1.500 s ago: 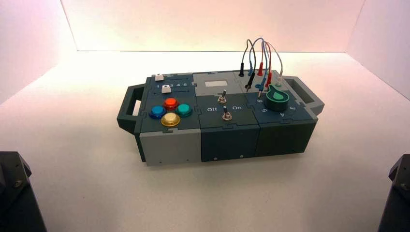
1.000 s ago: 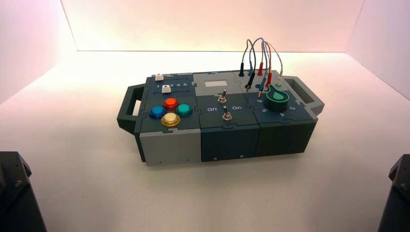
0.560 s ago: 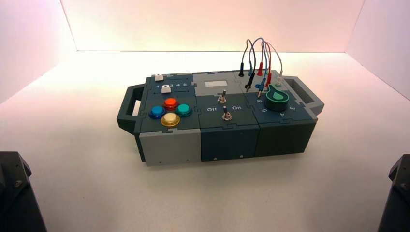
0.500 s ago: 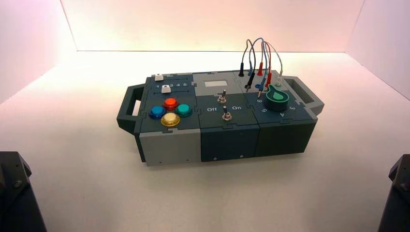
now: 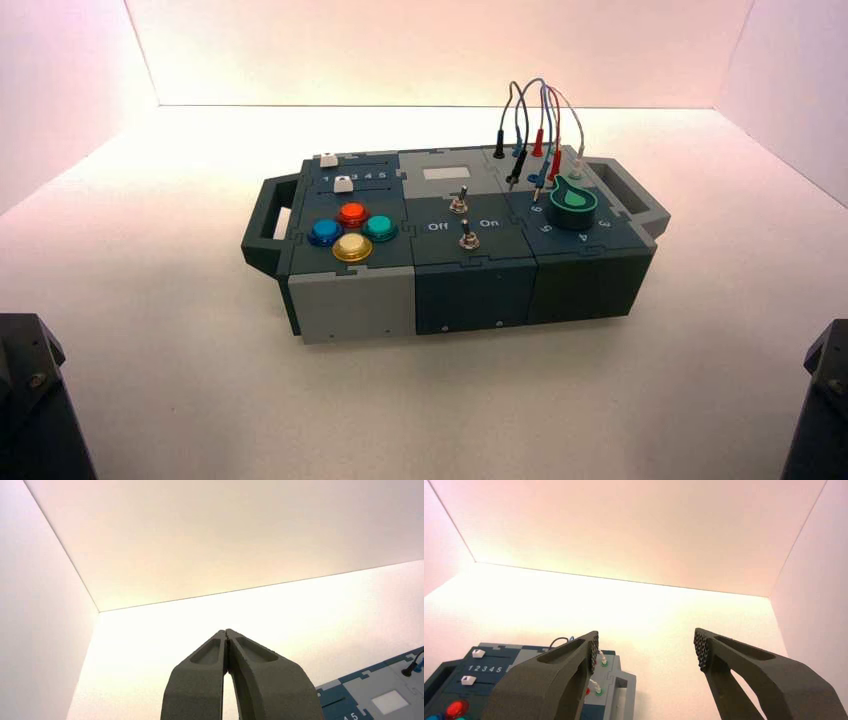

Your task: Open right gripper.

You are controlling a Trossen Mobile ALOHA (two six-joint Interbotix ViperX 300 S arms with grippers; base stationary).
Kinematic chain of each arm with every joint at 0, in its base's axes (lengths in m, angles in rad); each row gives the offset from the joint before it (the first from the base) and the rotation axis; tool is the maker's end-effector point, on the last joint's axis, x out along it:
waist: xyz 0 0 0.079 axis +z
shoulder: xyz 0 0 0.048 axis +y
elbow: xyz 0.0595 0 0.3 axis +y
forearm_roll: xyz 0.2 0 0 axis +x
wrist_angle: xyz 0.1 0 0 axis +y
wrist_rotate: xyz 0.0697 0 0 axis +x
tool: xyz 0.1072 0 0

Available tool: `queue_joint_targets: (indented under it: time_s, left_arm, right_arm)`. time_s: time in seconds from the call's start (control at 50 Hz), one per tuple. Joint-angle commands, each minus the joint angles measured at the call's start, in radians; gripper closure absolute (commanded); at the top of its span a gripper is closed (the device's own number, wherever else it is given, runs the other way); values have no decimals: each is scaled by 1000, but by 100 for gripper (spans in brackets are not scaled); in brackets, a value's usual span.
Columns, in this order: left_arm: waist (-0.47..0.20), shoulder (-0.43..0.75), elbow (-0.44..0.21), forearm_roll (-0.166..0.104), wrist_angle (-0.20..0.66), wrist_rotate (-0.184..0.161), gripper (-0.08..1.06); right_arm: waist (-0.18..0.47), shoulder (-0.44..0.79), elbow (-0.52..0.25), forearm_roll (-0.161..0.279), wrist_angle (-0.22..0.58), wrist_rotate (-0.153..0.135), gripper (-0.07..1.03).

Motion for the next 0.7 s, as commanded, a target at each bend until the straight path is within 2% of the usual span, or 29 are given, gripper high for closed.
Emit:
queue_joint_targets:
  time_s: [0.02, 0.7]
  left_arm:
    - [0, 5, -28, 0, -11, 3, 101]
    - [0, 11, -18, 3, -9, 6, 101]
  right_arm:
    - [-3, 15, -14, 3, -12, 3, -3]
    - [-3, 15, -11, 6, -12, 3, -3]
